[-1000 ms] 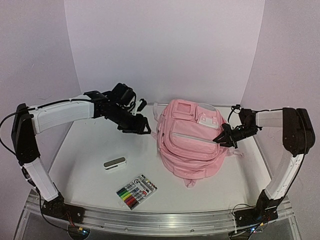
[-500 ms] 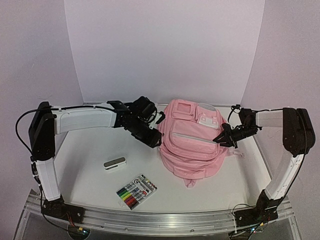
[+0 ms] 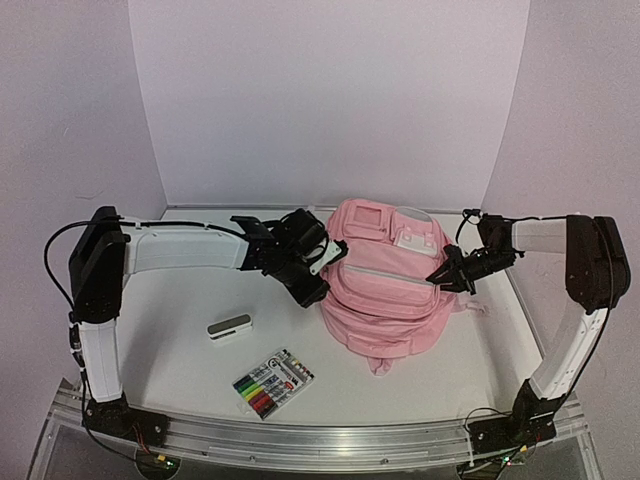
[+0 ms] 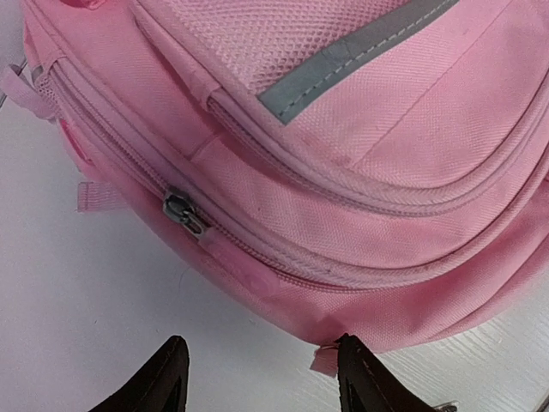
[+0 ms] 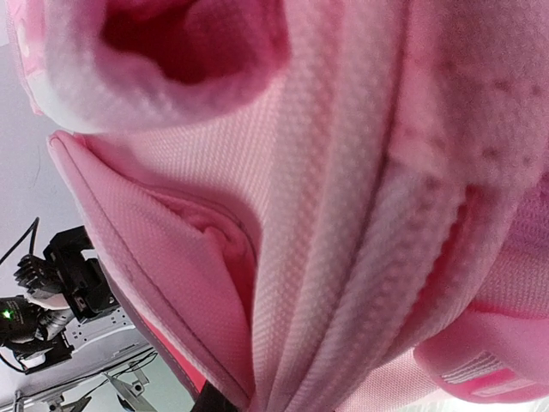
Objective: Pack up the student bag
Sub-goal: Zip the student bag at the center of the board.
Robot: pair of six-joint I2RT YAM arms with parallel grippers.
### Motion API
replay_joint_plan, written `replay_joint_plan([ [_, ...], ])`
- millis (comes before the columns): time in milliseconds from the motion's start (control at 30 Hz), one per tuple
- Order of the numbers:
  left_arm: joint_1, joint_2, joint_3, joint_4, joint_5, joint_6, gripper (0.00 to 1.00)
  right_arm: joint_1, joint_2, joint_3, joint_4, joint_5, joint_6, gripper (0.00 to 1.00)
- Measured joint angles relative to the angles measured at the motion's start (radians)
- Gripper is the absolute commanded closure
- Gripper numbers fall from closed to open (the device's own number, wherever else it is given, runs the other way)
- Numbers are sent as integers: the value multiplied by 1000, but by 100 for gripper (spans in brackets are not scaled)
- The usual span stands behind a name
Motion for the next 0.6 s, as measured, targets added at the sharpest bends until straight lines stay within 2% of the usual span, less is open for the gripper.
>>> replay_joint_plan([
  [367,0,63,43,31,-16,38,45,0,0,0,-6,3,-9,100],
  [600,1,74,63,45,-38,50,58,0,0,1,-8,4,-16,100],
])
